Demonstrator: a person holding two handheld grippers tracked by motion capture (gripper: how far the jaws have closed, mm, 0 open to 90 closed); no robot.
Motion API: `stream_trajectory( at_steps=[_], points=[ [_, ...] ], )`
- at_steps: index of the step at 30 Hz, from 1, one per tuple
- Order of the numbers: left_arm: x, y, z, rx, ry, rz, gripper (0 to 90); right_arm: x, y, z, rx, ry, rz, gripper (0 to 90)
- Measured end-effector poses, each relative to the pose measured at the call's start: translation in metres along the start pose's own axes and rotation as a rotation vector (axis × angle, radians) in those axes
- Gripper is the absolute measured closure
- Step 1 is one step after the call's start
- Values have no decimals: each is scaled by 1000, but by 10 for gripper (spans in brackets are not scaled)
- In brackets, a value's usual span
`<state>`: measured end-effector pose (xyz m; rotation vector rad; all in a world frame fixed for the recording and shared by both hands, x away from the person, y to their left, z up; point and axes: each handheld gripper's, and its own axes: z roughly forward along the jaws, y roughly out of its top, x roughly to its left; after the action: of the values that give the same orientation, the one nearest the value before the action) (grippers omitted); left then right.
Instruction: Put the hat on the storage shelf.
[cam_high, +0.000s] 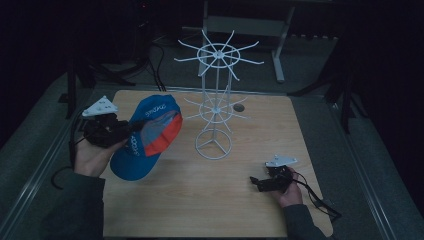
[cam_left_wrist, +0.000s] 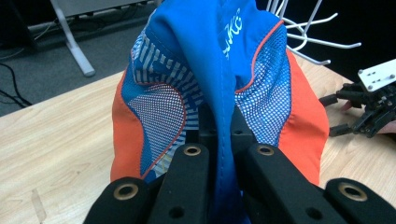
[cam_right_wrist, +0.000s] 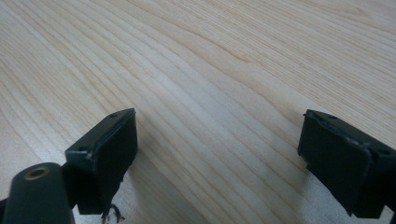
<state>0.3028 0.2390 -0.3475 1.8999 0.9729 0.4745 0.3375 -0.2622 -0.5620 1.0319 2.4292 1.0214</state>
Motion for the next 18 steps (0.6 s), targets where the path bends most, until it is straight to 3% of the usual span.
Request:
stream_trajectory(
  at_steps=[18],
  points=[
    [0, 10, -9, -37, -2, 7, 897, 0, 0, 0, -2, -1, -1, 117]
  ],
)
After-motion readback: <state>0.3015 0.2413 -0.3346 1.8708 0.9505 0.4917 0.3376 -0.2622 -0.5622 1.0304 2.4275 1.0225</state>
